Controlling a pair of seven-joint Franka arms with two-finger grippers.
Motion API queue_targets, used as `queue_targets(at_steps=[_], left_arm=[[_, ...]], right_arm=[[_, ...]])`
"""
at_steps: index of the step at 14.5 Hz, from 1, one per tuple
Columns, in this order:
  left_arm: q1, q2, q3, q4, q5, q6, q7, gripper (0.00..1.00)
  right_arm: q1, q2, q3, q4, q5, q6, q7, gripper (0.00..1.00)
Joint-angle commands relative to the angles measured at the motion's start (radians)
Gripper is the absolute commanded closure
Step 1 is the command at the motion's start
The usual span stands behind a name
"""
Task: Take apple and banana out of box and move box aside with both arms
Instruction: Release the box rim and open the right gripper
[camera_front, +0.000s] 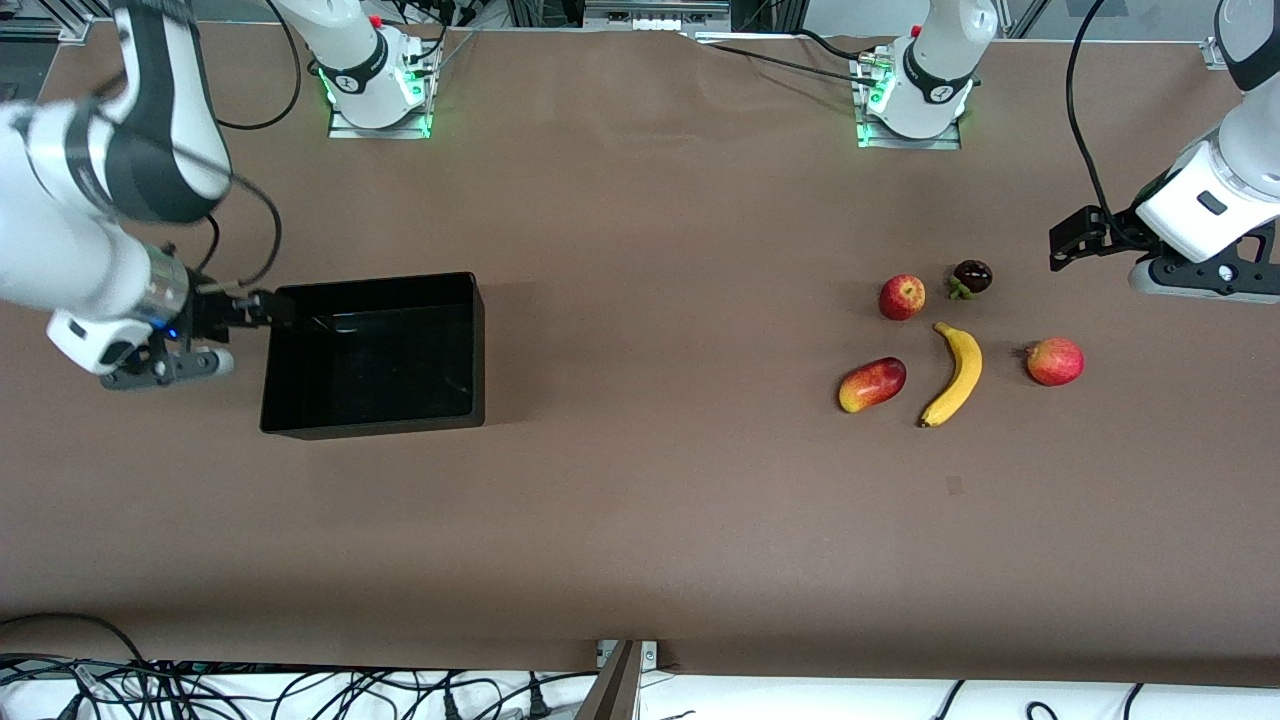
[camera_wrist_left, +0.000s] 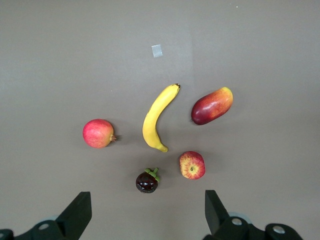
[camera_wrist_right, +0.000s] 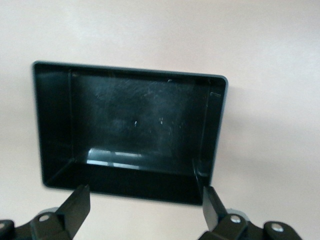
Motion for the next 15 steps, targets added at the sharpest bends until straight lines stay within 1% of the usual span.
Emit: queue_targets(at_steps=[1,3,4,6,7,8,9,10,11,15], left_arm=[[0.000,-0.003,0.000,0.017,-0.001,-0.021,-0.007,0.00],[0.000,-0.003,0.000,0.017,-0.001,-0.021,-0.006,0.00],[0.000,-0.003,0.000,0.017,-0.001,-0.021,-0.006,0.00],[0.000,-0.003,0.001,0.016,-0.003,-0.021,-0.006,0.00],[0.000,-0.003,0.003,0.017,-0.001,-0.021,-0.006,0.00],[0.000,-0.003,0.003,0.017,-0.001,-0.021,-0.006,0.00],[0.000,-0.003,0.003,0.017,-0.003,-0.021,-0.006,0.00],[0.000,-0.003,0.003,0.016,-0.001,-0.021,-0.006,0.00],[0.000,-0.003,0.003,0.017,-0.001,-0.021,-0.006,0.00],[0.000,-0.003,0.004,0.017,-0.001,-0.021,-0.003,0.00]], right_arm=[[0.005,-0.158,0.014,-0.030,-0.068,-0.094,0.026,0.00],[-0.002,-0.192,0.014,-0.034,-0.070,-0.124,0.009,0.00],[-0.027,-0.195,0.040,-0.034,-0.070,-0.135,0.007,0.00],[-0.180,-0.201,0.210,-0.036,-0.088,-0.148,0.009,0.00],[-0.246,-0.201,0.282,-0.031,-0.097,-0.148,0.009,0.00],[-0.296,-0.201,0.330,-0.028,-0.097,-0.148,0.013,0.00],[-0.341,-0.200,0.359,-0.022,-0.096,-0.146,0.009,0.00],[-0.369,-0.190,0.375,-0.007,-0.091,-0.148,0.007,0.00],[-0.380,-0.178,0.375,-0.002,-0.091,-0.146,0.007,0.00],[-0.378,-0.169,0.379,0.029,-0.096,-0.170,0.009,0.00]])
